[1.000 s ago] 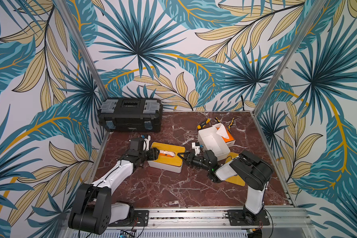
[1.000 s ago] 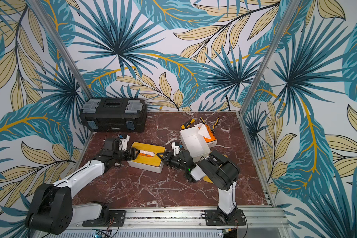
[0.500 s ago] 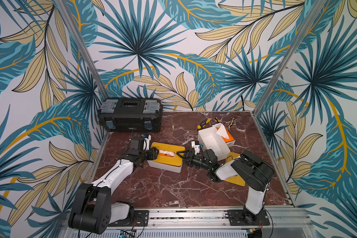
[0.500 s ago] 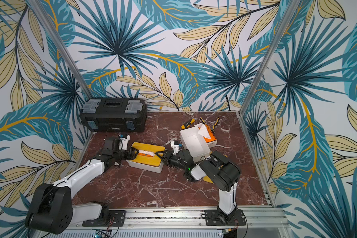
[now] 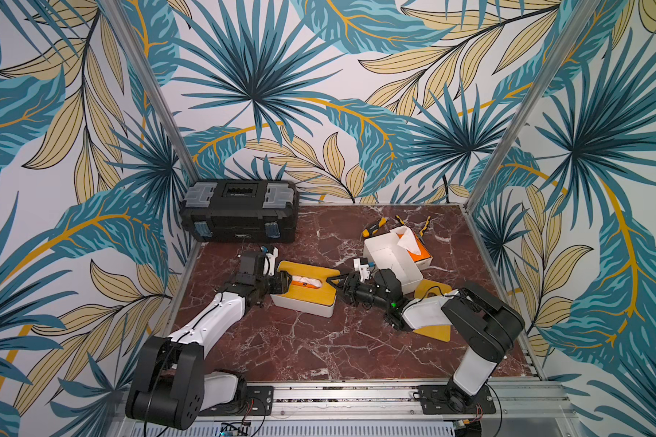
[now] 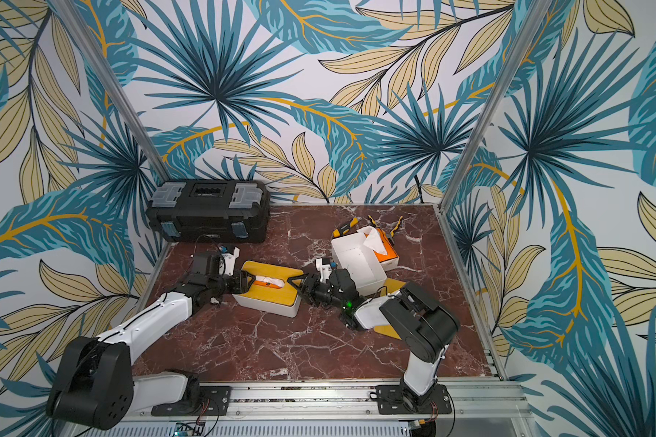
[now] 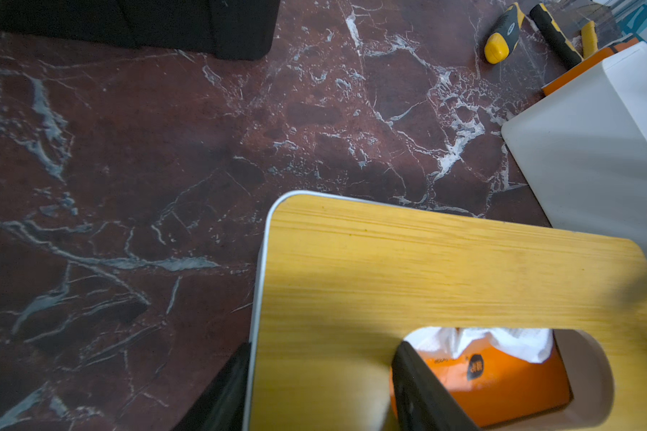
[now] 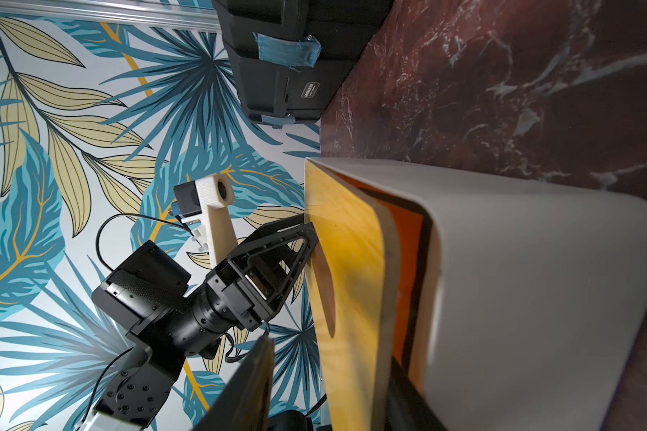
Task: Put the tissue paper into the tissue box
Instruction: Close the box lid on the tissue box.
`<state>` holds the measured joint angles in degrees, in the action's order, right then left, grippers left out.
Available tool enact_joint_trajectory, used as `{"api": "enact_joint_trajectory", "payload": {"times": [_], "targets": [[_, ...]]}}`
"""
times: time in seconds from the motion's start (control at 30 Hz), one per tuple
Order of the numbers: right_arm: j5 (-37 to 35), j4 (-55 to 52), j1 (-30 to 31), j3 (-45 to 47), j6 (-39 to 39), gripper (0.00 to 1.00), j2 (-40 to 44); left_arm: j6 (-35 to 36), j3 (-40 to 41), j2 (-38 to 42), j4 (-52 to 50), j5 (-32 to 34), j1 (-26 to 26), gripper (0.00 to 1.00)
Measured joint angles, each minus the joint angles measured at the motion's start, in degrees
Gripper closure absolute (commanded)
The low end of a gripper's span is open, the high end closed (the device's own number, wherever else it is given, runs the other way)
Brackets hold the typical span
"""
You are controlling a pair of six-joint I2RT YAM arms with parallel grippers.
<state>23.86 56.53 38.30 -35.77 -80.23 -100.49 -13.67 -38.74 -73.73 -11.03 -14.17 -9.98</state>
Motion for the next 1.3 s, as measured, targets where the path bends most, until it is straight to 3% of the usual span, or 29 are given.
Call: {"api": "enact_joint_trajectory", "payload": {"times": [0.17,0.4,0.57,0.67,0.8,0.97,1.17,1.3], "targets": [[1.0,-4.0,-1.3,1.0,1.1,0.51,3.0,0.2,0.0,0.0,0.0,0.0,-0.1,0.54],[2.0,-11.1,-2.4,1.1,5.2,0.41,7.3,0.3,0.0,0.0,0.0,0.0,-0.3,0.54],[-0.6,-30.3,-3.3,0.5,12.4,0.27,10.6,0.5,0.0,0.0,-0.3,0.3,-0.4,0.54],[-3.1,-42.1,-3.3,-0.9,17.3,0.23,13.4,0.5,-0.1,0.0,-0.4,0.3,-0.5,0.54],[-5.0,-51.1,-3.3,-5.1,22.5,0.21,15.6,0.5,-0.2,0.0,-0.7,0.4,-0.8,0.54],[-6.1,-56.0,-2.1,-10.9,26.1,0.11,15.5,0.4,-0.5,0.0,-1.4,0.5,-1.4,0.54],[-14.3,-68.5,1.9,-25.2,32.4,0.09,11.0,0.4,-0.6,0.0,-1.5,0.7,-1.8,0.54],[-19.3,-72.8,3.2,-29.0,34.6,0.09,7.7,0.4,-0.6,0.0,-1.5,0.9,-1.9,0.53]]}}
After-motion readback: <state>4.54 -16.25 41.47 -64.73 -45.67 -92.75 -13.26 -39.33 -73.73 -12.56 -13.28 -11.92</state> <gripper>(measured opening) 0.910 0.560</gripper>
